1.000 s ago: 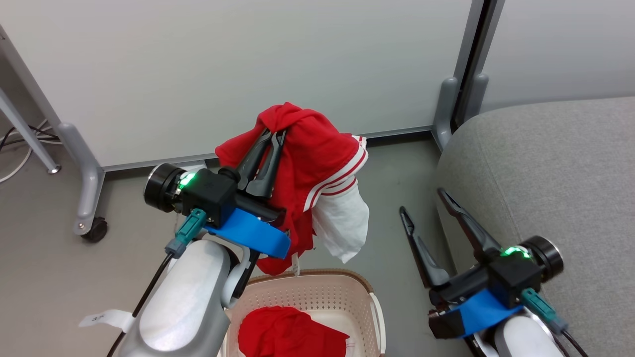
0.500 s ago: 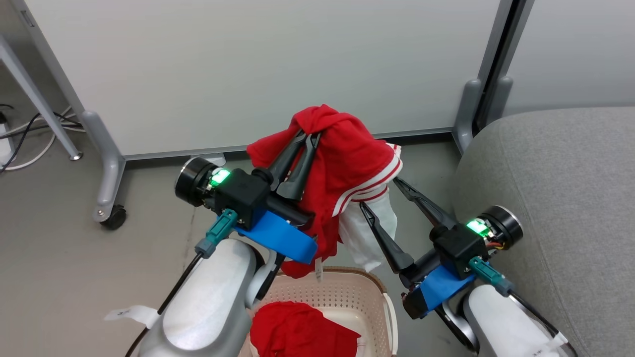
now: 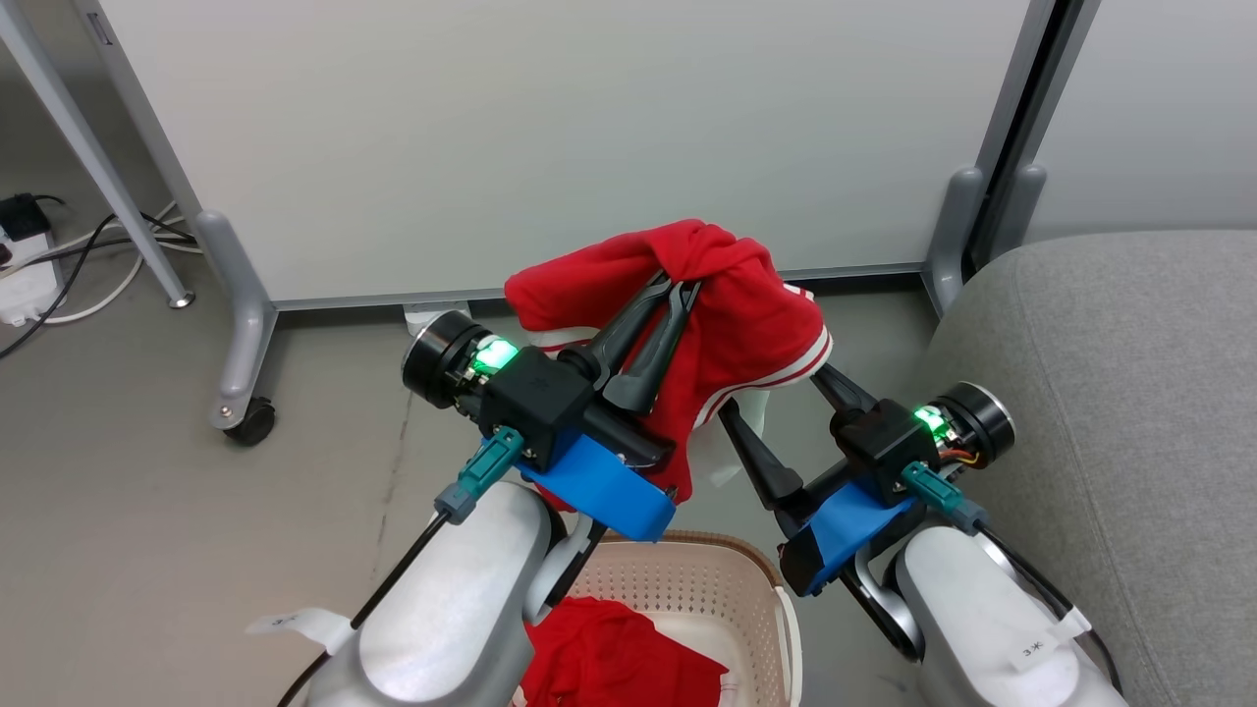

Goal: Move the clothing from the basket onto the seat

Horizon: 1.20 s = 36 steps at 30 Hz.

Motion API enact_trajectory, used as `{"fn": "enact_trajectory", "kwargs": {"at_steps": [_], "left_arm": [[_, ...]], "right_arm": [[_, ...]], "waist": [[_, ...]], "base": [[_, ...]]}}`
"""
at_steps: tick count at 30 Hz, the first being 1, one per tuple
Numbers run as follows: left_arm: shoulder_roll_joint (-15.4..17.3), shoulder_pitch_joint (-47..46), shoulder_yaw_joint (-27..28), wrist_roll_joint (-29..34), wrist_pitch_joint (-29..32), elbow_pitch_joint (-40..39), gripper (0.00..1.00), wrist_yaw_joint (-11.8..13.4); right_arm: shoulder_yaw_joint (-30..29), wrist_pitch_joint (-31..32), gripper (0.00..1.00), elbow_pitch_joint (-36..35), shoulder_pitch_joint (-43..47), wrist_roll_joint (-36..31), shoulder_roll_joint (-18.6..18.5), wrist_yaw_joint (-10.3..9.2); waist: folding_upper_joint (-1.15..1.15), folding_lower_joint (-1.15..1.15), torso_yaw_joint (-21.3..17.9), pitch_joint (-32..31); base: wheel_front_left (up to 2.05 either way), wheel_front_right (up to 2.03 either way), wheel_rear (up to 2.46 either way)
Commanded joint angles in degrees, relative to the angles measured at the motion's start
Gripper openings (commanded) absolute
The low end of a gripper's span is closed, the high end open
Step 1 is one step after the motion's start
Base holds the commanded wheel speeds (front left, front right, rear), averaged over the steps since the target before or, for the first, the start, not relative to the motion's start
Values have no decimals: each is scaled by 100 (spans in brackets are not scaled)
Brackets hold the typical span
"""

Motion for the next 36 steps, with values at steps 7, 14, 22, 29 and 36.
{"fn": "enact_trajectory", "kwargs": {"at_steps": [7,14,22,29,36], "left_arm": [[-16,-130,31,-14,-17,-43,0,-15],[-16,-101,90,32,-17,4,0,-18],[-16,-44,127,63,-17,57,0,-23],[-13,14,147,76,-17,92,0,-28],[-9,1,211,153,-17,166,100,101]], "right_arm": [[-28,-4,0,34,-110,55,108,3],[-64,-4,0,-18,-11,100,127,3],[-60,-4,0,-15,90,177,136,3],[-103,-3,0,-41,158,219,103,3],[-140,-4,0,-77,168,260,84,3]], "waist": [[0,0,-14,4],[0,0,-40,5],[0,0,-61,0],[0,0,-62,31],[0,0,-77,142]], "base": [[0,0,0],[0,0,0],[0,0,0],[0,0,0],[0,0,0]]}}
